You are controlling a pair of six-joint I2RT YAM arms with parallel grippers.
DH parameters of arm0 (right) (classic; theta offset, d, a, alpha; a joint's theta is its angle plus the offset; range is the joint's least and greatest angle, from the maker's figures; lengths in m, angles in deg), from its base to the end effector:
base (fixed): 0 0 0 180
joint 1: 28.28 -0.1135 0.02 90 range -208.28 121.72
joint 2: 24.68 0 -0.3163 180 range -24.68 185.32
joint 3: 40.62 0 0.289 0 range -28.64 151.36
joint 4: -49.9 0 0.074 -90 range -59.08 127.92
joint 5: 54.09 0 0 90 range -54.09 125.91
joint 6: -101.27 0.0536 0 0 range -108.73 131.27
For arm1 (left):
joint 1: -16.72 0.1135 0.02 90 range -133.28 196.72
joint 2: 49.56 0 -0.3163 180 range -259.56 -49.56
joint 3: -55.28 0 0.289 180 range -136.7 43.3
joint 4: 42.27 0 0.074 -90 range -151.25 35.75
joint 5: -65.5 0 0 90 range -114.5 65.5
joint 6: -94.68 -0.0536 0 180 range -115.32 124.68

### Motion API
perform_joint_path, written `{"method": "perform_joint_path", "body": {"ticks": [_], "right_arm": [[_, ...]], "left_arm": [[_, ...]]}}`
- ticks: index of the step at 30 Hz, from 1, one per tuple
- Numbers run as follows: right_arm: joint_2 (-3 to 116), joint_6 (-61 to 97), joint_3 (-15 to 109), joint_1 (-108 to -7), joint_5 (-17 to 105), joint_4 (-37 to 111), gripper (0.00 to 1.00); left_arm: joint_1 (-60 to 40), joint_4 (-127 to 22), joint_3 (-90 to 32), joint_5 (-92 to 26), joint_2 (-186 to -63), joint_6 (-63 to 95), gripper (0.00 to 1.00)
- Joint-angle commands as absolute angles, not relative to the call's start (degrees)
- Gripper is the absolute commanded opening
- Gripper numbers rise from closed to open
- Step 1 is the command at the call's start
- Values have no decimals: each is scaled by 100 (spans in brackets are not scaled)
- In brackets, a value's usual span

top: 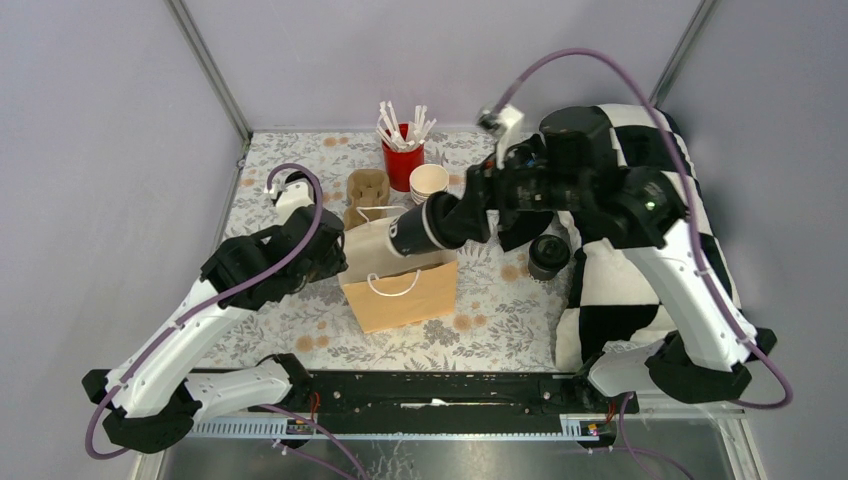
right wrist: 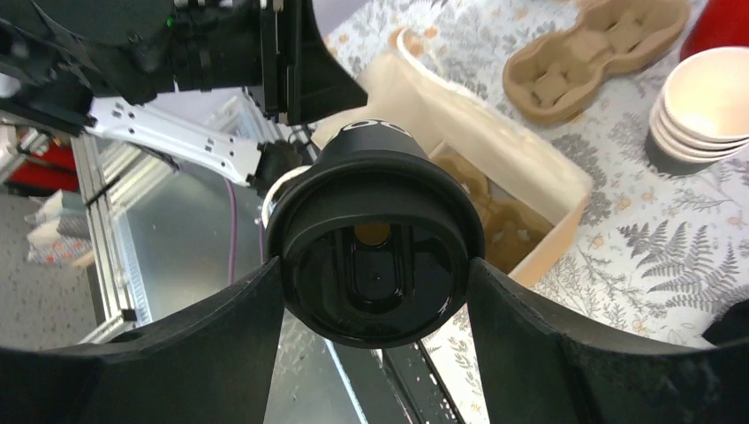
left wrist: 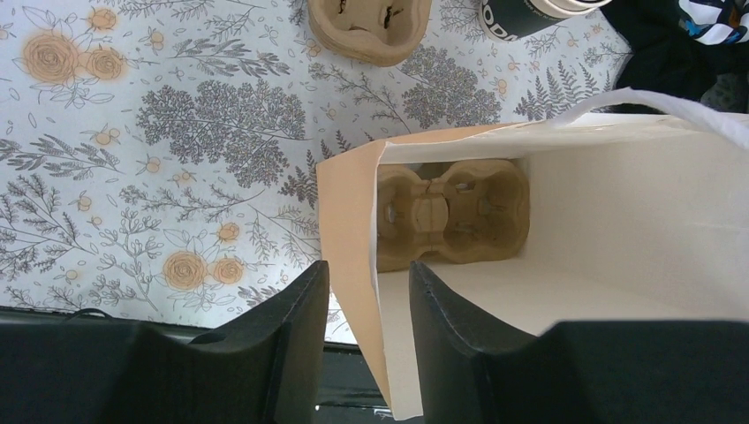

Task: Pack the takeout coffee

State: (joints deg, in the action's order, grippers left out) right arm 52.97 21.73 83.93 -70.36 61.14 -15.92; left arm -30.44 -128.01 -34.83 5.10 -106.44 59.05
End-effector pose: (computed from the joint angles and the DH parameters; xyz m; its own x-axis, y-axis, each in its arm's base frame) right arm 0.1819 0.1950 0.5938 -0.4011 -0.1409 -0.9052 -0.8468 0.4340 0.3077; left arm 0.1298 -0.1010 0.4411 -0.6664 -0.3208 -0.6731 -0.1862 0.9457 -0.2664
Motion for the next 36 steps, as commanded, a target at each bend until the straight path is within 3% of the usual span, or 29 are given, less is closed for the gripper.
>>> {"method": "perform_joint_path", "body": {"ticks": [1, 13, 23, 36], "right_arm": [[5474, 1857, 8527, -7555, 5422, -1764, 48], [6125, 827, 8541, -8509, 3824, -2466, 43], [6382, 1020, 8433, -9377, 2961, -2727, 40], [6376, 1252, 8208, -9648, 2286, -2466, 40]], "left_arm": [[-3016, -12414, -3527, 705, -10799, 5621, 37], [-3021, -11329, -3309, 553, -10754, 4936, 22], [-3018, -10839, -3168, 208, -10803, 4442, 12], [-3022, -11445, -3659, 359, -11285, 4588, 41]]}}
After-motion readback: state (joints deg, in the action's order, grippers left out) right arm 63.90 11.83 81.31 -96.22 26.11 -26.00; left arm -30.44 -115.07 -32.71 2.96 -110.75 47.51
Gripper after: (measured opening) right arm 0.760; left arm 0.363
